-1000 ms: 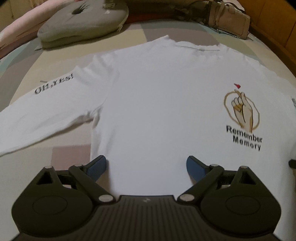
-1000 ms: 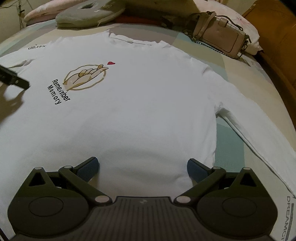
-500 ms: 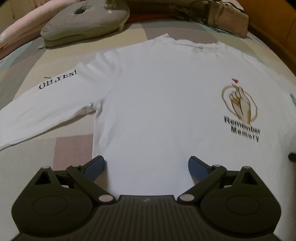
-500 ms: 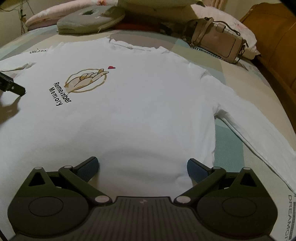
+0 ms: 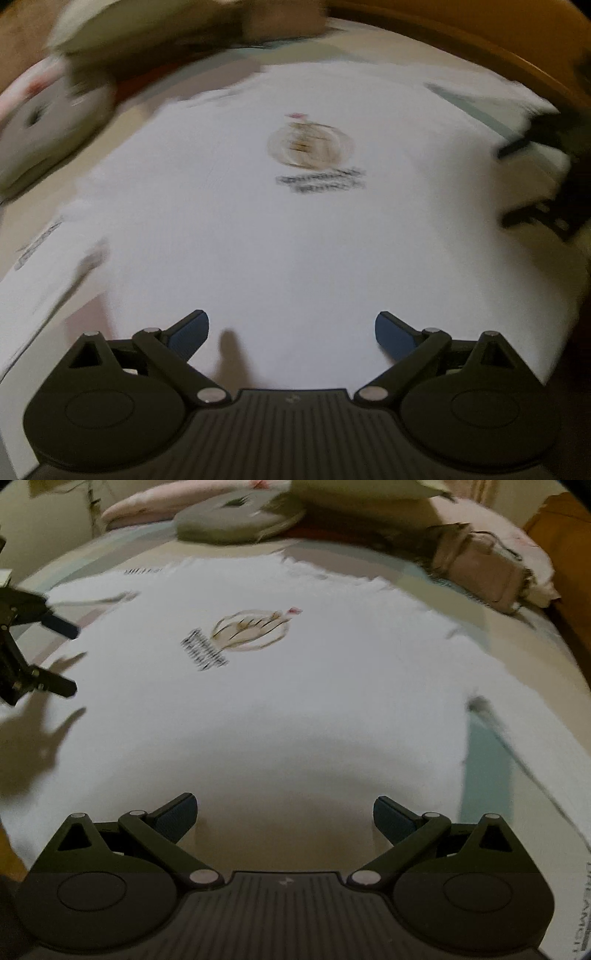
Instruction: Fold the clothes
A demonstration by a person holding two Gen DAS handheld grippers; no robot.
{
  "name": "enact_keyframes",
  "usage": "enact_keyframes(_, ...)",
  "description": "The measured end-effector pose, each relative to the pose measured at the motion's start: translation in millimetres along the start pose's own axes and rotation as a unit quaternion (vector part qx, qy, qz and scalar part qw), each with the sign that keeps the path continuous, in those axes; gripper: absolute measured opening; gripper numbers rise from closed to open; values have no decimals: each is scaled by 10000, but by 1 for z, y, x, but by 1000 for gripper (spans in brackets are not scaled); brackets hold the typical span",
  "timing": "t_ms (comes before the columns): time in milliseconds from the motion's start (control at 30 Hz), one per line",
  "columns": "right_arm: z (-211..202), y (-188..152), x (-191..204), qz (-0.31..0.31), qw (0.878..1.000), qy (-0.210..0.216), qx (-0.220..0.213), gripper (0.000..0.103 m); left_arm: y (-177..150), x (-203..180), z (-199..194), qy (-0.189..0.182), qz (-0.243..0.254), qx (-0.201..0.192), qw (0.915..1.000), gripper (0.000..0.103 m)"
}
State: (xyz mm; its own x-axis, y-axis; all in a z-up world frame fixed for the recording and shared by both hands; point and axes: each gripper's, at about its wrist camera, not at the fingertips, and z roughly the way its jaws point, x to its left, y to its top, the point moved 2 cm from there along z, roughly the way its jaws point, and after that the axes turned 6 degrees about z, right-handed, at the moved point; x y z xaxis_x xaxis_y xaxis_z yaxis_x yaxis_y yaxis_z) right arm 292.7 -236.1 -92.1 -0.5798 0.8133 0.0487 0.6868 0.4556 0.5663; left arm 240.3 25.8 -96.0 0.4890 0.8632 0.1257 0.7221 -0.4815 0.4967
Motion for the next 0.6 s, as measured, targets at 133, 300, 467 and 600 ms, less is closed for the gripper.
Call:
enact_keyframes(133,-4,-20,-5,-5,9999,-138,88,103,-20,-9,2,-190,-202,307,9991,97)
enact_keyframes(300,-16,-33,-14,32,9991,-237,349,103,-24,-6,-4,-61,-491,655,9966,97)
enact_keyframes(467,-15,-1,-19,418,9985,-242,258,103,18,16,-1,400,-1005,217,9939,97)
enact_keyframes(600,8,36,-23,571,9977,-253,-249,103,56,33,24,865,-1342,-66,9871,97)
